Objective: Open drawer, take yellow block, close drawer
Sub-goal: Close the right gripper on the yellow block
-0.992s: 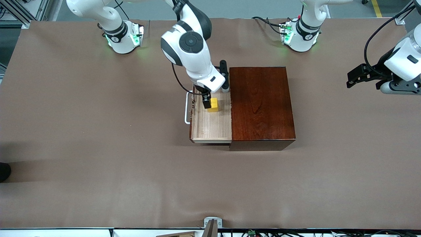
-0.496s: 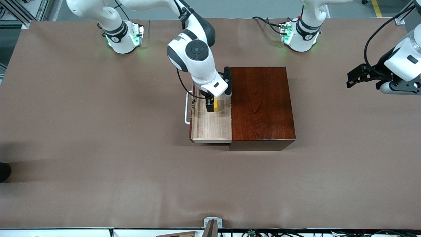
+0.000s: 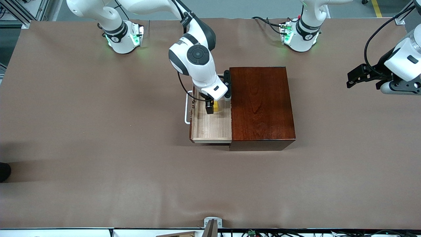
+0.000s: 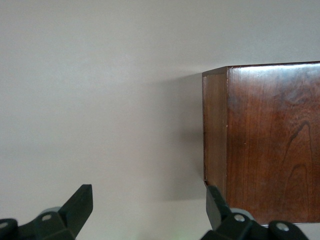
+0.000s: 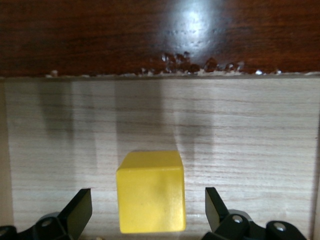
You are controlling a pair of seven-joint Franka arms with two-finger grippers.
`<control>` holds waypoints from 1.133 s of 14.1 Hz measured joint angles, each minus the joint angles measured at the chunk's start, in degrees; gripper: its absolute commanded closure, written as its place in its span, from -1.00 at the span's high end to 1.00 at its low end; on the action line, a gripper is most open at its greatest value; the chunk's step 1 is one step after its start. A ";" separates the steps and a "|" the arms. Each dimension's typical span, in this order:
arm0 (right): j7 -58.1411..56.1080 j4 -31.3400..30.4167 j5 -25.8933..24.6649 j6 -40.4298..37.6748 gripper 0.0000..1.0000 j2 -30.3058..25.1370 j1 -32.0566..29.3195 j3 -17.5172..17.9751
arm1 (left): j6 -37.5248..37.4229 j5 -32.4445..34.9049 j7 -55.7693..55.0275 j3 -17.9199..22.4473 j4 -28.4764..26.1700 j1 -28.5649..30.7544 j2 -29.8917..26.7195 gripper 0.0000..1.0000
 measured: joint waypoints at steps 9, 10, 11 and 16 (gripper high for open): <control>-0.03 0.02 0.00 3.16 -1.00 2.76 0.33 0.00 | 0.00 0.07 -0.01 0.28 -0.06 0.84 0.11 1.00; -0.03 0.03 -0.01 3.16 -1.00 2.76 0.37 0.00 | 0.00 0.07 -0.01 0.27 -0.07 0.84 0.14 1.00; -0.03 0.04 -0.01 3.16 -1.00 2.76 0.40 0.00 | 0.00 0.07 -0.01 0.24 -0.07 0.83 0.16 1.00; -0.02 1.16 -0.02 2.67 -1.00 2.15 0.41 -0.09 | 0.02 0.07 -0.01 0.04 -0.08 0.82 0.40 1.00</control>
